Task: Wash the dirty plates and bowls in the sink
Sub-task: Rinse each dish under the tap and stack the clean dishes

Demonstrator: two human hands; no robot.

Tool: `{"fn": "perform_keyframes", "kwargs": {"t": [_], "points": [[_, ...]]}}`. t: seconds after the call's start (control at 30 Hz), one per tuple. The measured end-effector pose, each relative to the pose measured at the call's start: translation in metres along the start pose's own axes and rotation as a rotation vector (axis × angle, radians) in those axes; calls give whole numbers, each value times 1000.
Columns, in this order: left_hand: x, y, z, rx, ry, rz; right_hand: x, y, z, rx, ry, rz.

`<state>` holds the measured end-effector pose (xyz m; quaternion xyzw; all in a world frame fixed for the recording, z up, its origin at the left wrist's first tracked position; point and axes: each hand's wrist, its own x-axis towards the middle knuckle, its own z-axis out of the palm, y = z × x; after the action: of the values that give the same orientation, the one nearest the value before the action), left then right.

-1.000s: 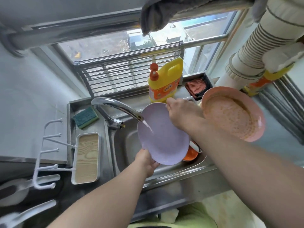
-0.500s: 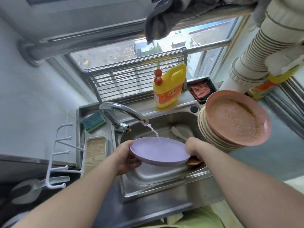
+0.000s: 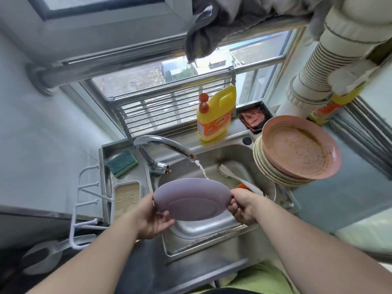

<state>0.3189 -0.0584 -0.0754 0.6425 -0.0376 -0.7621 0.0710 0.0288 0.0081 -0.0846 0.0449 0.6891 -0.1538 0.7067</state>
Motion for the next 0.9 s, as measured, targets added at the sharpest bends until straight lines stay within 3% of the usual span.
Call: {"fn": "perform_keyframes", "kwargs": {"t": [0.1,0.23,0.33,0.53,0.67,0.8,0.9], "points": [[2,-7,-3,15,-17,-41,-11,-1,0,-5,48,-66],[0,-18,-3,169,-11,-71,-21,1,-1,-205,151,-97],[-19,-27,1,331,-2,0,-36,-8,-9,-383,170,-166],[-87,-28,22,510,-255,69,-110,-53,-54,-782,135,-484],[-125,-19,87,529,-533,112,-188,-85,-134,-717,144,-696],[-138,-18,195,527,-753,183,-229,-88,-250,-610,202,-839],[-131,-36,298,561,-601,358,-227,-69,-342,-548,272,-907]]}}
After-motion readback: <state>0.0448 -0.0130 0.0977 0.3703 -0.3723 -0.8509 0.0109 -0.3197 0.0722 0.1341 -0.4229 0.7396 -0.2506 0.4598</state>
